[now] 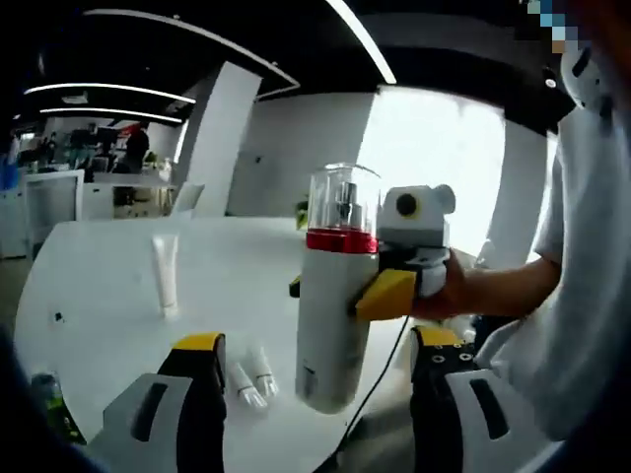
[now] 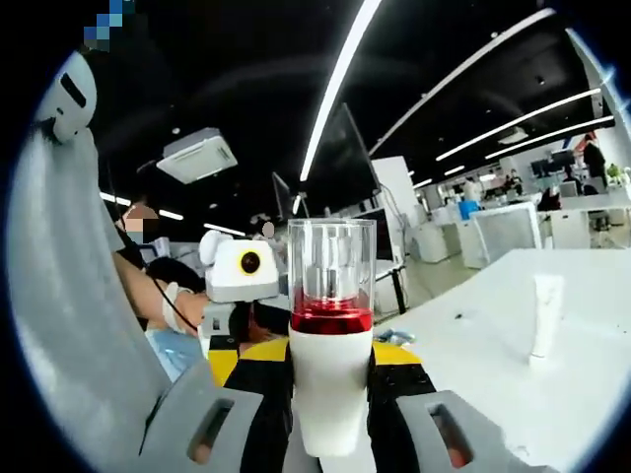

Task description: Arrange the skincare products in the storage area until every visible bottle or jar stands upright without overlapping.

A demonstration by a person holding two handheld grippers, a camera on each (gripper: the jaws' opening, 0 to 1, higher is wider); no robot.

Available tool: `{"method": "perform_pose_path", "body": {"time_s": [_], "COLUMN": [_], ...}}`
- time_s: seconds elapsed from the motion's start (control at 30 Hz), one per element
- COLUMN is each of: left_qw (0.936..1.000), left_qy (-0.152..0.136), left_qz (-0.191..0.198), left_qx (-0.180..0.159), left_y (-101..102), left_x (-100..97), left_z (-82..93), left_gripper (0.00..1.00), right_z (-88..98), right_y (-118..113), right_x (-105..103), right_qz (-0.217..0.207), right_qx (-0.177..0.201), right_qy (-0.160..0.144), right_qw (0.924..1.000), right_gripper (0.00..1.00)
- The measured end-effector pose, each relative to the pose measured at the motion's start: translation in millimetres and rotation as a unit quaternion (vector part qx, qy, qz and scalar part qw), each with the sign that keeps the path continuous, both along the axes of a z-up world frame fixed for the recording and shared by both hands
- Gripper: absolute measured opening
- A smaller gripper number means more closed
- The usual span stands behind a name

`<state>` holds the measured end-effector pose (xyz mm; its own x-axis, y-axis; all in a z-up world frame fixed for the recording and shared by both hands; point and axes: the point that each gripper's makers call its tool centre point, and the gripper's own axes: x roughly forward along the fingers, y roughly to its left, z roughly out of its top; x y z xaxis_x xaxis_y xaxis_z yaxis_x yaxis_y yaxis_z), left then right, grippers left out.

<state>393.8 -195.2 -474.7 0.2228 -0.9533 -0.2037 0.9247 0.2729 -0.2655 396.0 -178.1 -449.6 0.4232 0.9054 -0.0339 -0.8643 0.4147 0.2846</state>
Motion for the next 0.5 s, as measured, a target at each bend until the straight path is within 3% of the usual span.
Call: {"method": "perform_pose_path", "body": {"time_s": [0.17, 0.27, 0.33, 0.5], "left_qw": [0.9981, 0.9954, 0.9945, 0.9951], "left_qy": [0.014, 0.026, 0.026, 0.03], "left_qz": [-0.059, -0.09, -0.099, -0.091], "left_qx": [-0.01, -0.019, -0.02, -0.024], "left_y": [-12, -19, -20, -16], "left_x": [-22.5, -35.7, -39.4, -36.5], "left_z": [4.2, 6.7, 8.0, 12.6], "left_gripper": [0.68, 0.59, 0.48, 0.38], "right_z": [17.9, 22.4, 24.3, 27.9], "right_y": [11, 18, 23, 30], "right_x": [-14, -21, -24, -30], "right_qz": [0.05, 0.07, 0.08, 0.098], "right_qx": [0.031, 0.029, 0.032, 0.046], "right_qy": [-0.005, -0.014, -0.014, -0.011], "right_qw": [0.9983, 0.9971, 0.9962, 0.9941], "right_gripper": [0.22, 0.22, 0.22, 0.22]}}
